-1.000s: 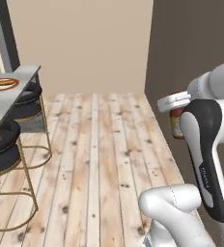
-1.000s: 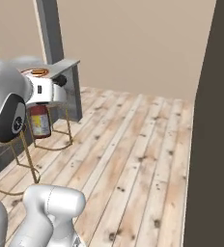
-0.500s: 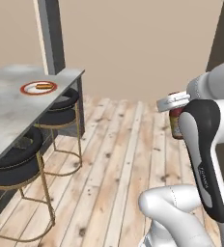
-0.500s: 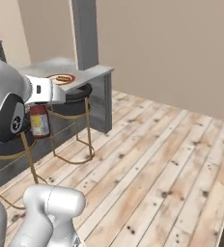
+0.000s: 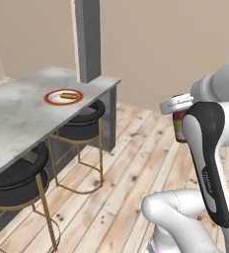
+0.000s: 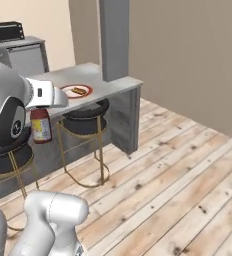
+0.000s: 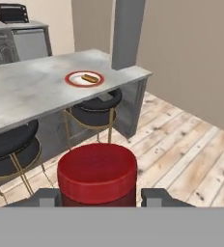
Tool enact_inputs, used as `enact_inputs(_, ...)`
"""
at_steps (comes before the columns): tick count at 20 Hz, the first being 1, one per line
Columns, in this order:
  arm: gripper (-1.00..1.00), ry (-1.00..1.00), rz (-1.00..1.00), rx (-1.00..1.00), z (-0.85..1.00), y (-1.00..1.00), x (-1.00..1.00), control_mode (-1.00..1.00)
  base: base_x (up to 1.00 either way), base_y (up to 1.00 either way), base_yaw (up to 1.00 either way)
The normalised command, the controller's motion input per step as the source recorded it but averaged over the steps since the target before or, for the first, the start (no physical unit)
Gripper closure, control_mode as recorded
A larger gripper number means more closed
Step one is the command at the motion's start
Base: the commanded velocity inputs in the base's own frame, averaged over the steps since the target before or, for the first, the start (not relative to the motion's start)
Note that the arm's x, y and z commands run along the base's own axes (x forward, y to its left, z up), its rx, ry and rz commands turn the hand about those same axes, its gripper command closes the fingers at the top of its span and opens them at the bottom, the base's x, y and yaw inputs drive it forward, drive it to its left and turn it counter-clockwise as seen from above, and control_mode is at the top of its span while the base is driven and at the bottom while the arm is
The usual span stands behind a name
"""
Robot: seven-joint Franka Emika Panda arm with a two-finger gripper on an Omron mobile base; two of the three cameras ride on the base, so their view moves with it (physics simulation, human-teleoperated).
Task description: Move the hot dog bun to the plate on the dining table and place the condiment next to that plate. Then navigate to the fridge and take the sausage and place it on the plate as well.
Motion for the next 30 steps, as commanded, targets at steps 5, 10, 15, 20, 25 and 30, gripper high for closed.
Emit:
enact_inputs(5,1.0,0.0,0.0,0.0,0.0,0.0,0.0,1.0,1.0,-0.52,0.45)
enact_inputs(10,1.0,0.0,0.0,0.0,0.0,0.0,0.0,1.0,0.98,-0.48,0.47)
enact_inputs(15,1.0,0.0,0.0,0.0,0.0,0.0,0.0,1.0,0.8,-0.3,0.56)
enact_inputs(20,1.0,0.0,0.0,0.0,0.0,0.0,0.0,1.0,0.76,-0.26,0.57)
enact_inputs(25,1.0,0.0,0.0,0.0,0.0,0.0,0.0,1.0,0.79,-0.41,0.52)
enact_inputs(30,1.0,0.0,0.0,0.0,0.0,0.0,0.0,1.0,0.82,-0.57,0.23)
